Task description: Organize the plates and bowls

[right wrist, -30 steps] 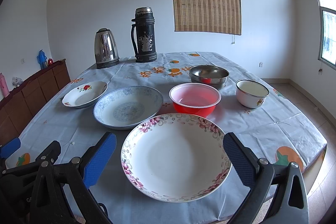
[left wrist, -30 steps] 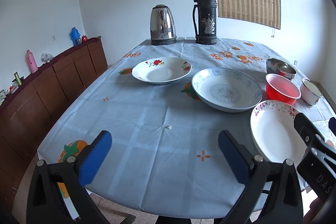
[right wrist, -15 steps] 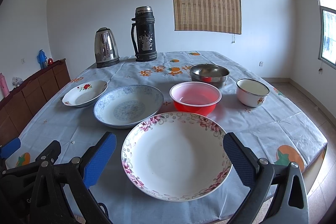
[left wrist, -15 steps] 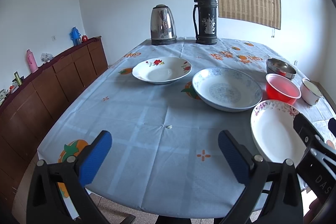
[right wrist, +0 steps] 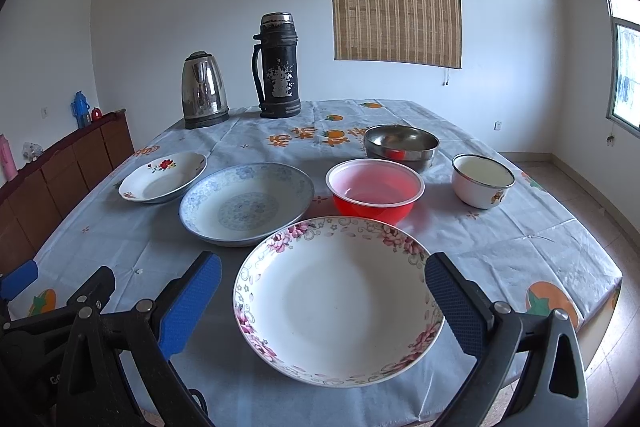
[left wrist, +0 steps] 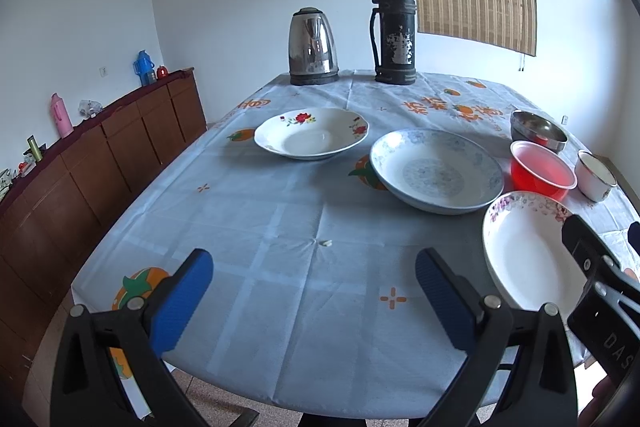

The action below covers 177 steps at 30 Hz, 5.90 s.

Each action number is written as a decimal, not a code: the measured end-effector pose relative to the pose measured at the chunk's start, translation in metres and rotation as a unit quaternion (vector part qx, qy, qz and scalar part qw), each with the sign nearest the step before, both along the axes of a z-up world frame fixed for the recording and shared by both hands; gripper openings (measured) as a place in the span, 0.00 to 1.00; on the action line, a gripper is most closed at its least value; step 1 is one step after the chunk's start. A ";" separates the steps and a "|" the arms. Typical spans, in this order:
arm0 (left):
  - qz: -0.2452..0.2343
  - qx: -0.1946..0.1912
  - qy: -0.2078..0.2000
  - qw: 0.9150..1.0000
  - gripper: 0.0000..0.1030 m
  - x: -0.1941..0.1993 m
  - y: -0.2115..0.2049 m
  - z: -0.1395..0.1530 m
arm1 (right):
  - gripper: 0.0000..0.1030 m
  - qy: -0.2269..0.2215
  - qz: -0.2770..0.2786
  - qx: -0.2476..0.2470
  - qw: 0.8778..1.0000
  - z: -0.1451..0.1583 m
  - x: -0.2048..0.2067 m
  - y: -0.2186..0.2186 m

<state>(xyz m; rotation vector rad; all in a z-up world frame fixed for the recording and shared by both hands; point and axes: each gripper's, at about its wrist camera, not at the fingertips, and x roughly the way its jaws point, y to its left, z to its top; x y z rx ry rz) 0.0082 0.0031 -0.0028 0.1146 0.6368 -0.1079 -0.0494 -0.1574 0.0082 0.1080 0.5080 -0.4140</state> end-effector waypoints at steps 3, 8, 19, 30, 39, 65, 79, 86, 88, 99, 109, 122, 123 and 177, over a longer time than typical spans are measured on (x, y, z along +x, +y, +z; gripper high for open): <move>0.000 -0.001 0.002 1.000 1.00 0.003 0.001 -0.002 | 0.99 0.001 0.001 0.002 1.000 -0.001 0.003 -0.001; -0.010 0.004 0.010 1.000 1.00 0.014 0.001 -0.008 | 0.99 0.001 0.014 0.003 1.000 -0.002 0.008 -0.003; 0.012 -0.028 0.018 0.999 1.00 0.081 0.047 0.014 | 0.98 0.028 0.119 0.056 0.991 0.033 0.065 -0.016; 0.008 -0.007 0.015 1.000 0.96 0.143 0.063 0.039 | 0.75 0.071 0.156 0.081 0.982 0.055 0.127 -0.032; -0.051 -0.014 0.035 0.998 0.96 0.134 0.042 0.032 | 0.74 0.074 0.117 0.076 0.987 0.066 0.098 -0.082; -0.229 -0.056 0.200 0.951 0.51 0.049 -0.104 -0.040 | 0.34 0.112 0.075 0.238 0.962 -0.059 0.002 -0.166; -0.238 -0.080 0.209 0.945 0.29 0.047 -0.119 -0.050 | 0.14 0.104 0.118 0.240 0.958 -0.068 0.013 -0.152; -0.246 -0.088 0.190 0.946 0.29 0.043 -0.110 -0.043 | 0.14 0.114 0.121 0.234 0.958 -0.065 0.012 -0.143; -0.243 -0.095 0.182 0.948 0.29 0.043 -0.102 -0.036 | 0.13 0.112 0.128 0.243 0.955 -0.063 0.011 -0.141; -0.219 -0.094 0.151 0.960 0.29 0.057 -0.073 -0.011 | 0.13 0.101 0.149 0.231 0.956 -0.036 0.034 -0.112; -0.186 -0.072 0.124 0.972 0.28 0.120 -0.054 0.003 | 0.13 0.092 0.168 0.229 0.954 -0.024 0.114 -0.097; -0.165 -0.057 0.161 0.971 0.29 0.194 -0.065 -0.030 | 0.13 0.119 0.151 0.221 0.956 -0.046 0.181 -0.096; -0.165 -0.060 0.169 0.970 0.30 0.198 -0.066 -0.033 | 0.13 0.121 0.150 0.218 0.957 -0.047 0.183 -0.096; -0.149 -0.045 0.144 0.977 0.55 0.206 -0.065 -0.019 | 0.44 0.221 0.098 0.189 0.952 -0.002 0.169 -0.089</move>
